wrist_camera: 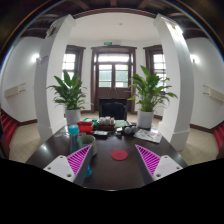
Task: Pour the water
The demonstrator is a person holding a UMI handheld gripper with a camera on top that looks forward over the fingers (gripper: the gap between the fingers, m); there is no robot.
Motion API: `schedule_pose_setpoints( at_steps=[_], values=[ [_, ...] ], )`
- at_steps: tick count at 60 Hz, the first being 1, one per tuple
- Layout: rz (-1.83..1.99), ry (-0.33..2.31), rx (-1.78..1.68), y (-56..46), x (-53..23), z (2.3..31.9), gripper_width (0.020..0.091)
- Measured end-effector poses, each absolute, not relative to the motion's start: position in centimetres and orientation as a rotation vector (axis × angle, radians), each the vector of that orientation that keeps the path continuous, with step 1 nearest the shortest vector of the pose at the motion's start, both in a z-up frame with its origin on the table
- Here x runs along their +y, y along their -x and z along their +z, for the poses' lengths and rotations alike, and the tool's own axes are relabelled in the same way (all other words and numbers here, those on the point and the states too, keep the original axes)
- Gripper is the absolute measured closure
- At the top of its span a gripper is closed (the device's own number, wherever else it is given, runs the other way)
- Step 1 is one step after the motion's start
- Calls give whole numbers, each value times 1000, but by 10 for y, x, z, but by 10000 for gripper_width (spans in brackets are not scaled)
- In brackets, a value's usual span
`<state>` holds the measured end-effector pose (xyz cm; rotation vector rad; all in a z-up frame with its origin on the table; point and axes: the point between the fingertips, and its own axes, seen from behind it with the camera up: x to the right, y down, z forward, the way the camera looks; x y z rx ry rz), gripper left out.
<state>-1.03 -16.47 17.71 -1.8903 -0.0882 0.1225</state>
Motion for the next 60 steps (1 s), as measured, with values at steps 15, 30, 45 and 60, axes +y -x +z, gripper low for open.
schedule_pose_setpoints(
  at_steps=[15, 30, 45, 60],
  values=[
    [267, 1881, -203, 92, -196, 113, 261],
    [221, 1836, -182, 139, -141, 85, 254],
    [231, 1830, -151, 153, -94, 77, 405],
    [174, 1783, -128, 153, -77, 74, 696]
  ],
)
